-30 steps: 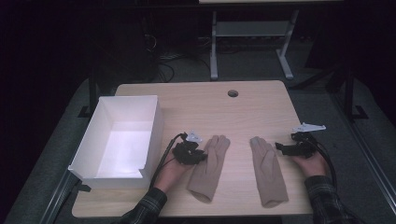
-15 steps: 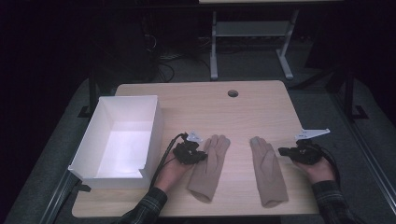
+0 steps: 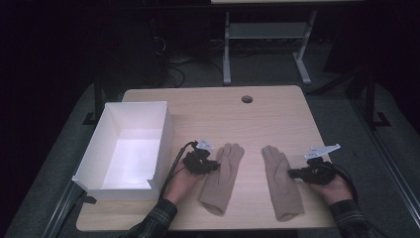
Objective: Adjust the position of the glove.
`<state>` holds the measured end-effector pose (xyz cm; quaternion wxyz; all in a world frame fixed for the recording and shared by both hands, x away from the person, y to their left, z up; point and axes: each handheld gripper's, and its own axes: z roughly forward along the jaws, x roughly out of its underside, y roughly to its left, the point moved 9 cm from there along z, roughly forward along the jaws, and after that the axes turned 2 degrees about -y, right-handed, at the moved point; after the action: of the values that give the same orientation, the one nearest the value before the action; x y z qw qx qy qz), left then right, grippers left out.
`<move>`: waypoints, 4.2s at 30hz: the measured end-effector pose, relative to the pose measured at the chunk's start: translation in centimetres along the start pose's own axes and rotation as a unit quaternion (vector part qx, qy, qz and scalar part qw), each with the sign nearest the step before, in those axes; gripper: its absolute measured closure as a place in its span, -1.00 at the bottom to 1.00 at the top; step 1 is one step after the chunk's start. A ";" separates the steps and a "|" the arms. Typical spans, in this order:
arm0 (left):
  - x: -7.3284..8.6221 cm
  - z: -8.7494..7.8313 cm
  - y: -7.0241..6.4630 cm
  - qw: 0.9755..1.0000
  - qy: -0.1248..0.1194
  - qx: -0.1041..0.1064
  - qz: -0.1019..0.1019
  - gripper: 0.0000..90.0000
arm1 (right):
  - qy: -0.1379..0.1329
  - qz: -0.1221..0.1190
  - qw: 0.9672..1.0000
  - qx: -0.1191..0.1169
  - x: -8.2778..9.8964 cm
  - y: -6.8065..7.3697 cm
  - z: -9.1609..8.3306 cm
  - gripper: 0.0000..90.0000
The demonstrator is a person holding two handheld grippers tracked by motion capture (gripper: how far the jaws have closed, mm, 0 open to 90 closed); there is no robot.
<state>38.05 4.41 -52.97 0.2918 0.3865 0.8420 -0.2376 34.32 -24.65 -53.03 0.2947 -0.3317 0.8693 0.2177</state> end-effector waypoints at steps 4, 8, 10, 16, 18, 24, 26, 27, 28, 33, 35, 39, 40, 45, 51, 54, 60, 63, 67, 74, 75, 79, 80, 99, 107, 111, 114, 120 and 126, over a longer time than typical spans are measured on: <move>-0.3 -0.1 0.0 1.000 -0.013 0.009 -0.019 0.89 | -0.001 -0.006 1.000 -0.007 -0.5 0.6 0.6 1.00; -0.6 -0.2 -0.5 0.999 -0.022 0.019 -0.023 0.89 | -0.002 -0.011 1.000 -0.011 -0.9 1.2 1.1 1.00; -0.7 -0.1 -0.7 0.999 -0.021 0.023 -0.018 0.89 | 0.001 -0.019 1.000 -0.015 -1.1 1.5 1.3 1.00; -0.7 0.0 -1.3 0.999 -0.019 0.038 -0.020 0.89 | 0.004 -0.026 0.999 -0.020 -1.5 2.1 1.7 1.00; -0.9 0.0 -1.7 0.998 -0.022 0.047 -0.023 0.89 | 0.005 -0.031 0.999 -0.023 -1.5 2.4 1.8 1.00; -0.9 -0.1 -2.1 0.998 -0.023 0.055 -0.021 0.89 | -0.007 -0.031 0.999 -0.019 -1.5 2.2 0.8 1.00; -0.9 -0.2 -2.2 0.998 -0.025 0.058 -0.022 0.89 | -0.007 -0.028 0.999 -0.018 -1.3 2.1 0.6 1.00; -0.9 -0.3 -2.2 0.998 -0.026 0.060 -0.023 0.89 | 0.000 -0.024 1.000 -0.017 -0.9 2.0 0.4 1.00; -0.9 -0.3 -2.3 0.997 -0.028 0.062 -0.025 0.89 | 0.004 -0.026 0.999 -0.017 -0.6 1.9 0.4 1.00; -1.1 -0.6 -2.6 0.996 -0.036 0.070 -0.030 0.89 | 0.018 -0.038 0.998 -0.048 -0.4 2.9 1.0 1.00; -1.2 -0.7 -2.6 0.996 -0.039 0.073 -0.032 0.89 | 0.019 -0.041 0.997 -0.055 -0.6 3.4 1.2 1.00; -1.4 -1.0 -2.7 0.995 -0.046 0.080 -0.034 0.89 | 0.021 -0.051 0.997 -0.063 -0.9 4.1 1.7 1.00; -1.6 -1.2 -2.8 0.995 -0.048 0.083 -0.035 0.89 | 0.022 -0.054 0.996 -0.069 -1.1 4.5 1.9 1.00; -2.2 -1.6 -3.0 0.993 -0.061 0.094 -0.040 0.89 | 0.021 -0.064 0.995 -0.078 -1.5 5.2 2.5 1.00; -3.0 -2.1 -3.3 0.990 -0.077 0.107 -0.046 0.89 | 0.021 -0.072 0.993 -0.087 -2.0 6.0 3.2 1.00; -3.2 -2.2 -3.3 0.990 -0.081 0.110 -0.047 0.89 | 0.021 -0.075 0.993 -0.090 -2.2 6.4 3.5 1.00; -3.5 -2.1 -3.8 0.989 -0.079 0.119 -0.048 0.89 | 0.021 -0.083 0.992 -0.094 -2.6 6.9 4.1 1.00; -3.8 -2.0 -4.1 0.988 -0.078 0.123 -0.046 0.89 | 0.021 -0.085 0.991 -0.098 -2.9 7.3 4.4 1.00; -4.2 -1.9 -4.3 0.988 -0.081 0.127 -0.044 0.89 | 0.022 -0.091 0.990 -0.102 -3.3 7.7 4.9 1.00; -5.1 -1.8 -4.4 0.987 -0.086 0.130 -0.043 0.89 | 0.017 -0.096 0.990 -0.103 -4.4 8.7 6.1 1.00; -5.2 -1.7 -4.5 0.987 -0.084 0.129 -0.042 0.89 | 0.016 -0.097 0.990 -0.104 -4.5 8.9 6.3 1.00; -5.3 -1.3 -4.6 0.987 -0.082 0.129 -0.039 0.89 | 0.014 -0.102 0.989 -0.105 -5.2 9.5 7.0 1.00; -5.3 -1.2 -4.7 0.987 -0.082 0.128 -0.041 0.89 | 0.013 -0.105 0.989 -0.103 -5.3 9.5 7.2 1.00; -5.5 0.7 -6.4 0.987 -0.064 0.147 -0.022 0.82 | -0.043 -0.053 0.997 -0.043 -6.0 5.3 4.7 0.50; -4.1 1.9 -8.6 0.987 -0.039 0.154 -0.006 0.98 | -0.062 -0.017 0.998 0.027 -5.5 1.6 3.7 -0.15; -3.2 2.6 -9.6 0.987 -0.020 0.159 0.006 0.98 | -0.069 -0.002 0.996 0.058 -5.2 0.0 3.6 -0.42; -2.3 3.4 -9.6 0.989 0.006 0.144 0.016 0.99 | -0.079 0.016 0.994 0.076 -5.0 -1.3 3.5 -0.53; -1.9 3.5 -9.5 0.990 0.015 0.137 0.020 0.99 | -0.072 0.027 0.992 0.103 -4.3 -2.8 3.9 -0.56; -1.3 2.7 -8.8 0.991 0.025 0.126 0.027 0.99 | -0.071 0.026 0.989 0.124 -3.9 -3.4 4.0 -0.56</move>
<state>32.64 -3.11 -52.53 0.2260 0.4483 0.8019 -0.3239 40.59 -22.90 -54.04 0.3885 -0.2540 0.8748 0.1385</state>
